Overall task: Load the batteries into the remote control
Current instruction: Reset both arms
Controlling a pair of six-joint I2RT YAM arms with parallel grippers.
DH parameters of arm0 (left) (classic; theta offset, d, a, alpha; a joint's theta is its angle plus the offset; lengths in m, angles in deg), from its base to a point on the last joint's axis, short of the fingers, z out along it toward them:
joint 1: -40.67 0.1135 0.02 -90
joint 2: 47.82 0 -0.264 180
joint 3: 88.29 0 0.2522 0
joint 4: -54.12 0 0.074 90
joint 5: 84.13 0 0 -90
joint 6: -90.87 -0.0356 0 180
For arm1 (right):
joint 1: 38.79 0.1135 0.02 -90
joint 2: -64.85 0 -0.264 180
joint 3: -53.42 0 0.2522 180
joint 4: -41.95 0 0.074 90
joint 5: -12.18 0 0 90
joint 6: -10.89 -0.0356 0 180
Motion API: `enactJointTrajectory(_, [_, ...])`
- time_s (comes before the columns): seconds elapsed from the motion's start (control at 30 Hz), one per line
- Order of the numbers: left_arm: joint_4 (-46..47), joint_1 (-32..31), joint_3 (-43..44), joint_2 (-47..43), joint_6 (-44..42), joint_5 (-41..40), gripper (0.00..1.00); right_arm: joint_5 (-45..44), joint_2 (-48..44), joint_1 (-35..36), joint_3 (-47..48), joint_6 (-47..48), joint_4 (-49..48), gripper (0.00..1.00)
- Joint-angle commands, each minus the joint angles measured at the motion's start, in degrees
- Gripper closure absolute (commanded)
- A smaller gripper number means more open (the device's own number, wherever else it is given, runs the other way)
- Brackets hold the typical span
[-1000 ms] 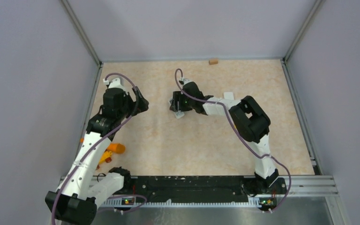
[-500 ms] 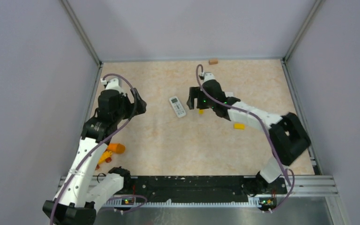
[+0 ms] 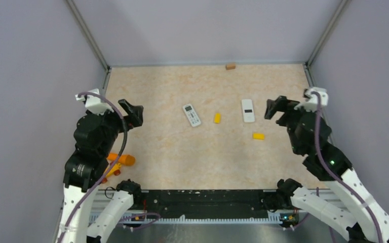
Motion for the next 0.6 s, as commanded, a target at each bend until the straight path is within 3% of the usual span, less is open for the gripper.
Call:
enactJointTrajectory(0.0, [-1.2, 0.2, 4.6, -2.8, -3.2, -2.7, 0.01, -12.6, -9.8, -0.2, 3.4, 5.3, 8.3, 0.07])
enactJointTrajectory(0.27, [-6.2, 0.2, 12.5, -4.6, -6.9, -0.8, 0.01, -17.8, -17.7, -0.2, 9.2, 6.9, 12.7, 0.06])
enactJointTrajectory(0.57, [-6.7, 0.2, 15.7, -6.3, -9.2, 3.1, 0.01, -13.8, -16.5, -0.2, 10.5, 4.0, 13.6, 0.05])
